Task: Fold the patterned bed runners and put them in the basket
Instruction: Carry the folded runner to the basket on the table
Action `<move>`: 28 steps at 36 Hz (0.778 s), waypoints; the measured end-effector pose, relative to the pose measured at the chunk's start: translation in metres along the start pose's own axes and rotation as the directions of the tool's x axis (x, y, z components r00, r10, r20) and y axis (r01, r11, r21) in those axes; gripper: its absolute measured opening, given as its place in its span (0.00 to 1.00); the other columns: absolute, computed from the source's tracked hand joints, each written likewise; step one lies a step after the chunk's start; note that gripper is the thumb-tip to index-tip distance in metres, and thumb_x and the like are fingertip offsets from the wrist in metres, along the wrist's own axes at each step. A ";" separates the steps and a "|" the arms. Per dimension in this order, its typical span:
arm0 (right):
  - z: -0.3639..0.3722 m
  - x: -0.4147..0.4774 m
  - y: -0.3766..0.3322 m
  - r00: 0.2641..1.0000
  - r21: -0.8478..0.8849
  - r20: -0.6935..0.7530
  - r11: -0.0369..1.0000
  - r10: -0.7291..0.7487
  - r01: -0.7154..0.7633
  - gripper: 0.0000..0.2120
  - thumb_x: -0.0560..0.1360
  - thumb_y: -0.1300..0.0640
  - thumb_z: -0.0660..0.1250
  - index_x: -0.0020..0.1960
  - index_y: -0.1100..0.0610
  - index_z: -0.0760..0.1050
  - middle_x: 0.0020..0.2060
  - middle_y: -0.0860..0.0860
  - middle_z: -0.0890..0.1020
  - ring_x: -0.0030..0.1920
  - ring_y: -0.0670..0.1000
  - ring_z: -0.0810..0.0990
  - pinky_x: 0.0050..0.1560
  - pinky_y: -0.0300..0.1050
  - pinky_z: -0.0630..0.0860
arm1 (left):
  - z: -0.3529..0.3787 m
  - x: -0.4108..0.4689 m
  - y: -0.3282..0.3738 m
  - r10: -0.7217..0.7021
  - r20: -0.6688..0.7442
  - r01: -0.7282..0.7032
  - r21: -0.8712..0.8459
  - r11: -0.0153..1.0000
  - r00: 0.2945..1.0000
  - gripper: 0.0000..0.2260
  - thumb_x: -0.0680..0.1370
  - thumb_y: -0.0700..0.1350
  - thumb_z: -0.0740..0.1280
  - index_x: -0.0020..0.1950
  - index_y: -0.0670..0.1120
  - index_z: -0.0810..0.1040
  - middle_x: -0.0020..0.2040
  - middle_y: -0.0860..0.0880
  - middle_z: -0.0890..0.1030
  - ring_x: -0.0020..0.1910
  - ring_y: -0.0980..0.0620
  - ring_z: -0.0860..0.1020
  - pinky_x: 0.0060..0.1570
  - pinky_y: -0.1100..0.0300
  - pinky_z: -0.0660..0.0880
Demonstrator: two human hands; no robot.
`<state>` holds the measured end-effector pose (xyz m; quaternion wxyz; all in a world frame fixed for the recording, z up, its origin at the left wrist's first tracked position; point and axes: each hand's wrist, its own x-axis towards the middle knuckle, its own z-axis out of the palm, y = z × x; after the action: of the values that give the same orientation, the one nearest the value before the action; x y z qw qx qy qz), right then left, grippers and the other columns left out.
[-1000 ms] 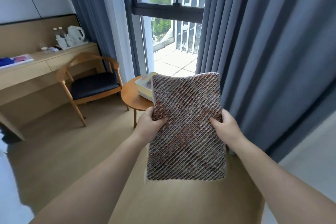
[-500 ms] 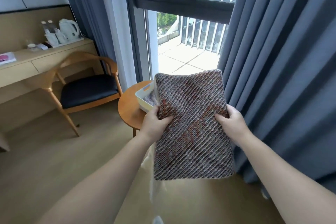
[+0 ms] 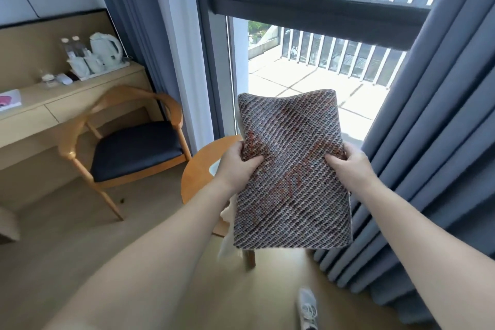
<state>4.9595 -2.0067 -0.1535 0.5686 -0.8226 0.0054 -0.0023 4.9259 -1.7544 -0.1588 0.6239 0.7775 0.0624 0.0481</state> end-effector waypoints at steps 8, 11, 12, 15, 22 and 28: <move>0.016 0.136 0.008 0.996 -0.004 0.089 1.000 0.001 -0.001 0.14 0.74 0.59 0.66 0.60 0.53 0.76 0.49 0.50 0.83 0.46 0.49 0.82 0.47 0.47 0.78 | 0.014 0.105 -0.007 -0.028 -0.099 0.035 0.072 0.997 0.995 0.18 0.74 0.48 0.71 0.61 0.45 0.74 0.55 0.49 0.81 0.54 0.50 0.79 0.58 0.47 0.75; 0.017 0.194 0.005 0.995 -0.025 0.096 1.000 -0.006 0.009 0.11 0.73 0.59 0.67 0.56 0.55 0.77 0.45 0.51 0.83 0.44 0.51 0.83 0.49 0.51 0.79 | 0.027 0.150 -0.003 -0.059 -0.137 0.066 0.051 0.997 0.989 0.16 0.75 0.46 0.70 0.61 0.45 0.74 0.55 0.49 0.81 0.53 0.50 0.79 0.57 0.49 0.76; 0.017 0.212 0.003 0.996 -0.030 0.089 0.999 -0.014 0.017 0.10 0.73 0.59 0.67 0.54 0.55 0.77 0.44 0.51 0.83 0.43 0.50 0.83 0.48 0.51 0.80 | 0.031 0.165 -0.001 -0.067 -0.150 0.074 0.047 0.996 0.986 0.16 0.75 0.46 0.70 0.61 0.45 0.74 0.55 0.49 0.81 0.53 0.51 0.79 0.57 0.50 0.76; 0.018 0.263 -0.003 0.996 -0.015 0.090 1.000 -0.020 0.021 0.07 0.72 0.60 0.67 0.51 0.55 0.77 0.42 0.52 0.83 0.42 0.52 0.83 0.47 0.52 0.80 | 0.040 0.210 0.002 -0.077 -0.196 0.088 0.048 0.995 0.977 0.16 0.74 0.47 0.70 0.60 0.47 0.74 0.54 0.52 0.80 0.53 0.52 0.79 0.53 0.54 0.76; 0.054 0.333 0.010 0.980 -0.034 0.197 0.999 -0.020 0.027 0.11 0.73 0.62 0.67 0.50 0.47 0.75 0.39 0.45 0.83 0.34 0.43 0.83 0.31 0.36 0.77 | 0.044 0.257 -0.046 -0.264 -0.284 0.260 -0.053 0.964 0.922 0.17 0.72 0.52 0.70 0.58 0.51 0.74 0.56 0.49 0.80 0.55 0.47 0.79 0.57 0.43 0.75; 0.114 0.343 0.080 0.921 -0.176 0.380 0.984 0.083 -0.016 0.11 0.75 0.61 0.68 0.52 0.47 0.74 0.41 0.42 0.81 0.38 0.42 0.81 0.41 0.42 0.78 | 0.045 0.236 -0.129 -0.471 -0.348 0.507 0.014 0.862 0.810 0.15 0.77 0.51 0.66 0.61 0.49 0.70 0.52 0.53 0.77 0.51 0.49 0.77 0.54 0.48 0.74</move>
<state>5.3030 -1.9320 -0.2698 0.4866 -0.8517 -0.0856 0.1745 5.1607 -1.7331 -0.2955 0.5532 0.7476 0.3674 0.0132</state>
